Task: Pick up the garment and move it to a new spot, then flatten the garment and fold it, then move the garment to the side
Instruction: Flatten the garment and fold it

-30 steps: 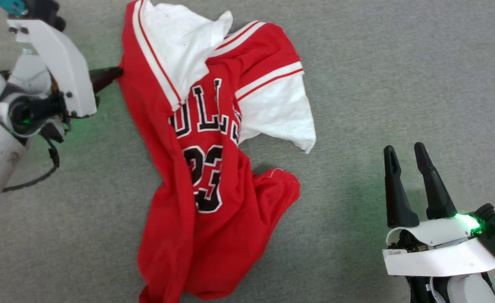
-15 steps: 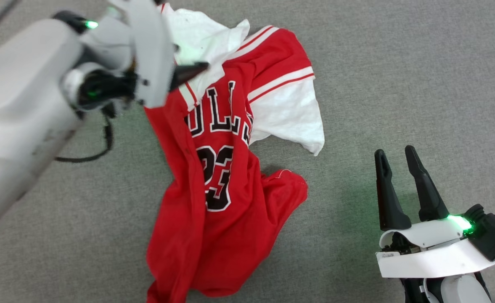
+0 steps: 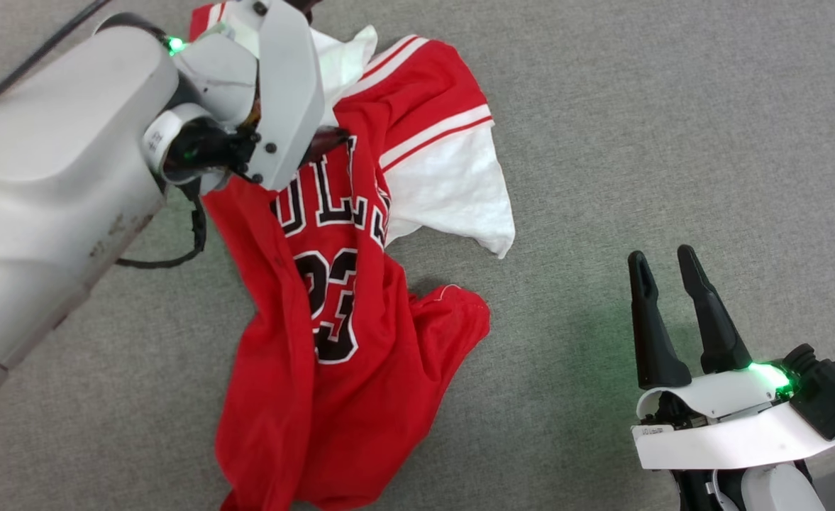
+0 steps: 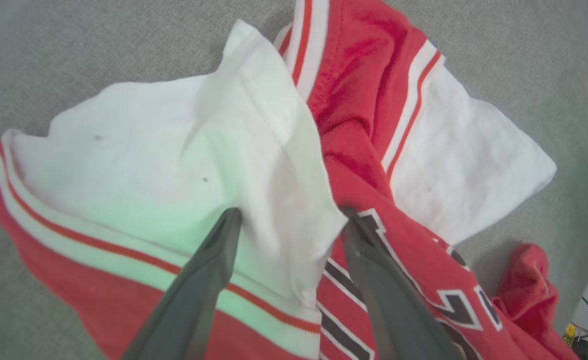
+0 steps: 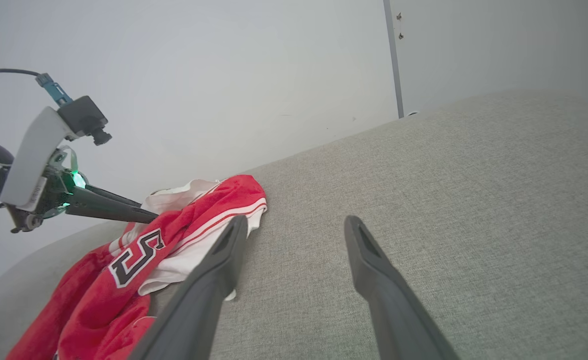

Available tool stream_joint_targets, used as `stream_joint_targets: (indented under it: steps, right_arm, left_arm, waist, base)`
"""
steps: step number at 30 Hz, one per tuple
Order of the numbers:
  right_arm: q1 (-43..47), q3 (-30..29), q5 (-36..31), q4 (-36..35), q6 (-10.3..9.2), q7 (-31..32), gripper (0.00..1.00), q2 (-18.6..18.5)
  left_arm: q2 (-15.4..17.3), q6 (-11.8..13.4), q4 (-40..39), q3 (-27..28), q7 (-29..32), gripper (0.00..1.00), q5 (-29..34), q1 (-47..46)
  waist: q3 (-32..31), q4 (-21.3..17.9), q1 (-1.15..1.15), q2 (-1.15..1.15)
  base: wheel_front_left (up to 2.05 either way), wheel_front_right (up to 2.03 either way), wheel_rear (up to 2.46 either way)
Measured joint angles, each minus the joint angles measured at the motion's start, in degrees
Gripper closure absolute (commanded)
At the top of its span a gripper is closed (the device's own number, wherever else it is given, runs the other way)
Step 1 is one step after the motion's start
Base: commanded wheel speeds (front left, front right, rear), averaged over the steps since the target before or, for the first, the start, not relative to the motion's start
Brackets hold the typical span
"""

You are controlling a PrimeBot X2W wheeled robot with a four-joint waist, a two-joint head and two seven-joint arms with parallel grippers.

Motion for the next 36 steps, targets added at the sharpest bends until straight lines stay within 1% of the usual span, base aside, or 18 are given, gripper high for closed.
stream_joint_targets:
  steps: [1, 2, 4, 5, 6, 9, 14, 16, 20, 26, 28, 31, 36]
  right_arm:
    - [0.0, 0.0, 0.0, 0.0, 0.00, 0.0, 0.00, 0.0]
    - [0.1, -0.1, 0.1, -0.1, 0.00, 0.0, 0.00, 0.0]
    - [0.2, -0.2, 0.2, -0.1, 0.00, 0.0, 0.00, 0.0]
    - [0.1, -0.2, 0.1, -0.1, 0.00, 0.0, 0.00, 0.0]
    - [0.1, -0.2, 0.1, -0.1, 0.00, 0.0, 0.00, 0.0]
    - [0.0, -0.5, -0.3, -0.1, 0.00, 0.0, 0.00, 0.0]
    - [0.1, -1.4, -1.3, 0.2, 0.00, 0.0, 0.00, 0.0]
    - [0.2, -1.4, -1.7, 0.4, 0.00, 0.0, 0.00, 0.0]
    - [0.2, -2.0, -2.7, 0.7, 0.00, 0.0, 0.00, 0.0]
    - [0.4, -3.1, -4.3, 1.1, 0.00, 0.0, 0.00, 0.0]
    - [0.4, -3.2, -4.9, 1.1, 0.00, 0.2, 0.00, 0.0]
    - [0.4, -3.9, -5.5, 0.7, 0.00, 1.0, 0.00, 0.0]
    - [0.4, -5.0, -6.9, -0.6, 0.00, 2.6, 0.00, 0.0]
  left_arm:
    - [-0.1, 0.0, 0.4, 0.1, -0.1, 0.00, -0.3, 0.2]
    - [-0.3, 0.0, 0.9, 0.3, -0.3, 0.02, -0.7, 0.5]
    - [-0.7, -0.1, 2.0, 0.6, -1.3, 0.64, -0.9, 0.8]
    - [-1.0, -0.2, 2.5, 0.7, -1.8, 0.85, -0.9, 0.8]
    - [-1.2, -0.2, 3.1, 0.8, -2.1, 1.00, -0.9, 0.8]
    - [-1.8, -0.4, 4.4, 1.4, -2.9, 1.00, -1.7, 0.9]
    - [-1.9, -0.5, 5.3, 5.6, -4.8, 1.00, -7.4, 1.5]
    - [-0.8, -0.6, 5.9, 7.5, -6.1, 1.00, -9.2, 2.2]
    - [2.6, -0.7, 7.0, 11.1, -8.8, 1.00, -13.5, 5.5]
    - [8.0, -0.7, 8.5, 15.7, -14.2, 1.00, -19.2, 13.3]
    - [9.2, -0.7, 9.8, 16.9, -16.1, 1.00, -20.8, 16.2]
    - [9.8, -0.7, 11.7, 18.8, -18.9, 1.00, -23.4, 20.3]
    - [9.4, -0.7, 14.5, 20.8, -21.5, 1.00, -26.2, 24.3]
  waist:
    - [0.1, -0.1, 0.00, 0.00]
    - [0.2, -0.1, 0.00, 0.00]
    - [0.3, 0.0, 0.00, 0.00]
    - [0.3, 0.1, 0.00, 0.00]
    - [0.3, 0.3, 0.00, 0.00]
    - [0.2, 0.9, 0.00, 0.00]
    - [-0.5, 2.7, 0.00, 0.00]
    - [-1.0, 3.6, 0.00, 0.00]
    - [-2.1, 5.5, 0.00, 0.00]
    - [-3.5, 8.4, 0.00, 0.00]
    - [-3.8, 9.3, 0.00, 0.00]
    - [-4.0, 10.5, 0.00, 0.00]
    - [-4.2, 11.9, 0.00, 0.00]
  base:
    - [0.00, 0.00, 0.00]
    - [0.00, 0.00, 0.00]
    - [0.00, 0.00, 0.00]
    - [0.00, 0.00, 0.00]
    - [0.00, 0.00, 0.00]
    - [0.00, 0.00, 0.00]
    - [0.00, 0.00, 0.00]
    - [0.00, 0.00, 0.00]
    - [0.00, 0.00, 0.00]
    - [0.00, 0.00, 0.00]
    - [0.00, 0.00, 0.00]
    - [0.00, 0.00, 0.00]
    - [0.00, 0.00, 0.00]
